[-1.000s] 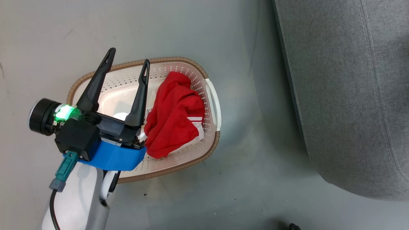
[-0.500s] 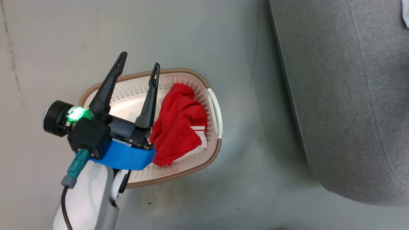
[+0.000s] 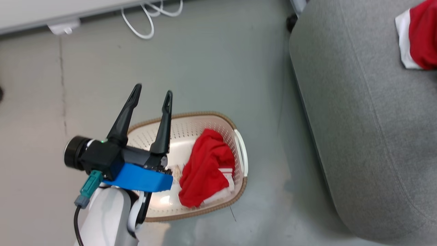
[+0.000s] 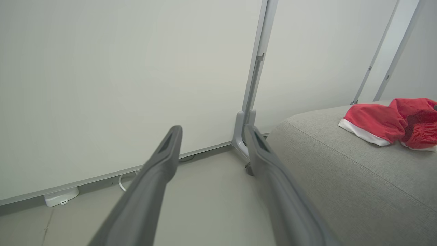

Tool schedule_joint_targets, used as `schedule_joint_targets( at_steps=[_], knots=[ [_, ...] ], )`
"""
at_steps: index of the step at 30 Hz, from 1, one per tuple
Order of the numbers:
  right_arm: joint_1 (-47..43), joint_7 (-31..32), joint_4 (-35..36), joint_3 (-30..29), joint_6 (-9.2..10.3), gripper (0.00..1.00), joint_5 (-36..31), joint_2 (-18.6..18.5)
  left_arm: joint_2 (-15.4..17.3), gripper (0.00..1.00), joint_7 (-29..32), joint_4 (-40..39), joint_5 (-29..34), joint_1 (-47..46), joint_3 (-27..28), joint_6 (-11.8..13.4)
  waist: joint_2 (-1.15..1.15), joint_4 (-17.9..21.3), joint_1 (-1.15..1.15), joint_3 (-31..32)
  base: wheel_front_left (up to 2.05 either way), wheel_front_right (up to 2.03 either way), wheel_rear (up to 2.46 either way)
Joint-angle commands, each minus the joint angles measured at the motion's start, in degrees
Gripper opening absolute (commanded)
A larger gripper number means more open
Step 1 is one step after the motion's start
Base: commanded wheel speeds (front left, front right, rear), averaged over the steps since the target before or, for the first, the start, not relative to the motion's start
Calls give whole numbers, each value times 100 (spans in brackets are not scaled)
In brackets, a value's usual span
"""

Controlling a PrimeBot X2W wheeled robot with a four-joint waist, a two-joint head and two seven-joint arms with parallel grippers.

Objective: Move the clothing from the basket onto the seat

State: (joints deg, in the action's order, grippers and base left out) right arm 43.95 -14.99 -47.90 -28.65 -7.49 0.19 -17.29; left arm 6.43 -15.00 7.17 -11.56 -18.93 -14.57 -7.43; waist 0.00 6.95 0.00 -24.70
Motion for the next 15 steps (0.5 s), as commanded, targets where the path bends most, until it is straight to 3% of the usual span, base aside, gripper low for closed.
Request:
schedule_joint_targets(
  at_steps=[1,8,15],
  knots=[
    [-297,-26,135,71,-1,100,-44,94,-43,100,-28,72,-35,181,105,-6,0,-188,0,500,0,0,0],
    [-1333,-23,840,522,-1,100,40,564,-161,100,-28,333,-107,681,452,-5,0,-392,0,1203,0,0,0],
    [-2385,49,2041,998,-1,100,59,1043,-211,100,-28,605,-178,967,787,-5,0,-657,0,1689,0,0,0]
  ],
)
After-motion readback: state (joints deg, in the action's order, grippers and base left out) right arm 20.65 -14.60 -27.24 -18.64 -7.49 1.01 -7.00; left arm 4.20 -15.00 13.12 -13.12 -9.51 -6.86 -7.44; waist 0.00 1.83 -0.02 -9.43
